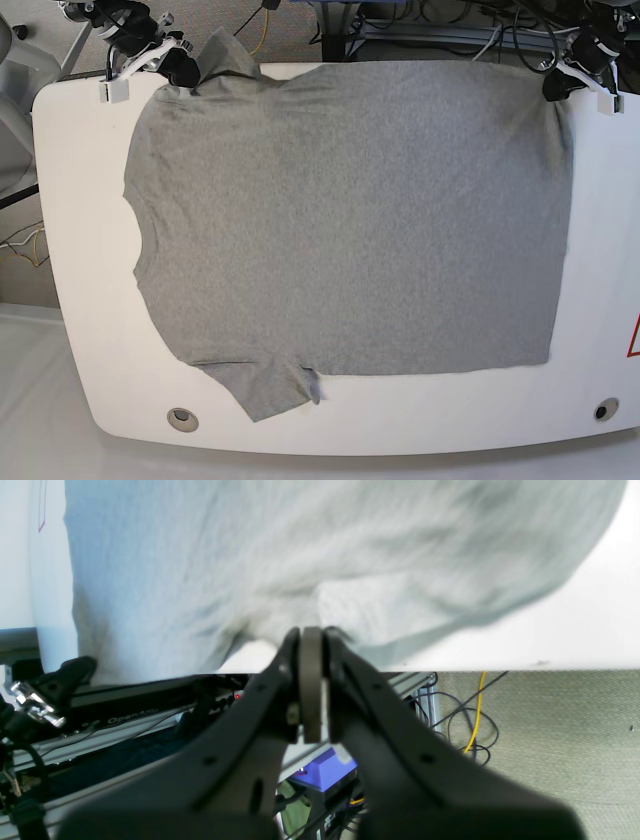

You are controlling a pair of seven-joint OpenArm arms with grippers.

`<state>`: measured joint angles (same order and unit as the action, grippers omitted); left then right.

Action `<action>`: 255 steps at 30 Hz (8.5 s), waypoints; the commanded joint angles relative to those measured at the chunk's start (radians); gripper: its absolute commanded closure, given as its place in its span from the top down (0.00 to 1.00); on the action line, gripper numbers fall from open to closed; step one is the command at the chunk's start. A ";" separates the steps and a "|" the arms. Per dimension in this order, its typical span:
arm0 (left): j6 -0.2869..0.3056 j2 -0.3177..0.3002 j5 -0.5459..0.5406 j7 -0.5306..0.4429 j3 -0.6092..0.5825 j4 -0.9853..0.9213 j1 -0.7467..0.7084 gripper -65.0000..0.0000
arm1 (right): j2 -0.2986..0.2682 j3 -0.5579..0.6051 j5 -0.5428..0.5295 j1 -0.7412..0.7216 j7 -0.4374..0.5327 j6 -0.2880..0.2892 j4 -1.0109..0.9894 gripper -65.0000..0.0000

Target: Fold the T-shirt properly

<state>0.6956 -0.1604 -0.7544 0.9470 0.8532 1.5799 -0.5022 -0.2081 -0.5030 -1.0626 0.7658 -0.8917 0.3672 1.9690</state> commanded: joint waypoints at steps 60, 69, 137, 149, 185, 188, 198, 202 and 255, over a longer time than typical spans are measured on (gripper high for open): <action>0.003 -0.072 -0.017 0.068 0.047 0.165 0.242 0.03 | -0.057 -0.004 -0.179 -0.342 -0.120 -0.087 0.030 0.00; 0.003 -0.074 -0.015 0.068 0.047 0.165 0.244 0.03 | -0.055 -0.003 -0.179 -0.388 -0.123 -0.152 0.026 0.00; 0.003 -0.086 -0.012 0.013 0.039 0.161 0.373 0.03 | -0.055 0.155 -0.020 -0.618 -0.125 -0.155 -0.006 0.00; 0.003 -0.081 0.112 0.005 0.004 0.159 0.414 0.03 | -0.057 0.149 0.071 -0.619 -0.125 -0.147 -0.006 0.00; 0.003 -0.046 0.321 -0.173 -0.035 0.132 0.414 0.03 | -0.058 0.157 0.112 -0.699 -0.125 -0.152 -0.090 0.00; 0.003 -0.041 0.347 -0.194 -0.036 0.103 0.417 0.03 | -0.060 0.157 0.112 -0.701 -0.125 -0.152 -0.092 0.00; 0.003 -0.040 0.385 -0.314 -0.079 0.012 0.417 0.03 | -0.061 0.157 0.114 -0.702 -0.125 -0.153 -0.106 0.00; 0.003 -0.040 0.407 -0.349 -0.104 0.003 0.412 0.03 | -0.063 0.157 0.114 -0.702 -0.125 -0.150 -0.135 0.00; 0.003 -0.058 0.439 -0.501 -0.140 -0.120 0.419 0.03 | -0.054 0.226 0.284 -0.745 -0.123 -0.155 -0.150 0.00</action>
<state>0.6937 -0.2012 -0.3103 0.4789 0.7231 1.4433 -0.0971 -0.2516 -0.2737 -0.7624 0.0357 -1.0336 0.2089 1.8015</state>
